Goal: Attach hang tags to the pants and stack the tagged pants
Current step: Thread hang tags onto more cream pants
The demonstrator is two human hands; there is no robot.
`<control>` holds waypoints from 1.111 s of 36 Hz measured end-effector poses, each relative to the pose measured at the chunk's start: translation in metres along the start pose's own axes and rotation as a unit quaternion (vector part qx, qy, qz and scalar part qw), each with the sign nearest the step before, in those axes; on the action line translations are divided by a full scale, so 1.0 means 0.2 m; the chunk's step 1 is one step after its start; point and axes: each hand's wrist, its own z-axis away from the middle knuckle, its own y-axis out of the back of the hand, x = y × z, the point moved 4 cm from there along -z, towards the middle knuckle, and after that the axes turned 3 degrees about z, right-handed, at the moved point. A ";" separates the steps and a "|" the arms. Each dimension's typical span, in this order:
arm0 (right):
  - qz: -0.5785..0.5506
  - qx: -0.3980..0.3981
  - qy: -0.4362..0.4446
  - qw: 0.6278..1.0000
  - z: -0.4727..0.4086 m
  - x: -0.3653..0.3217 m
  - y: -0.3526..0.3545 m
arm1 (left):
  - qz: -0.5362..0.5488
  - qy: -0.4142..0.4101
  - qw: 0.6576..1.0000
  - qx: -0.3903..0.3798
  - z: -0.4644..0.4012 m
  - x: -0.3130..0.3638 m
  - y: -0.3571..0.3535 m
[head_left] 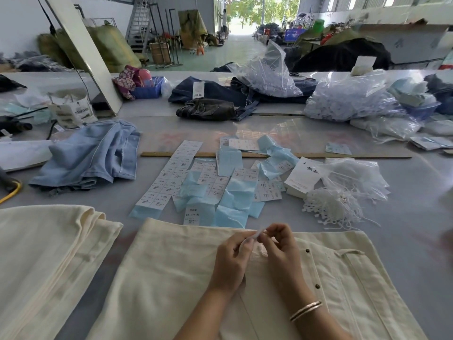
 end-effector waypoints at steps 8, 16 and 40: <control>-0.032 -0.014 -0.007 0.999 -0.01 0.01 0.00 | 0.130 0.113 0.985 -0.021 -0.01 0.00 -0.01; -0.068 -0.030 -0.032 0.997 -0.01 0.01 -0.01 | 0.077 0.203 0.973 -0.079 -0.11 0.04 0.03; -0.089 -0.108 -0.084 0.987 0.01 -0.06 -0.01 | 0.027 0.216 0.972 -0.089 -0.12 0.07 0.04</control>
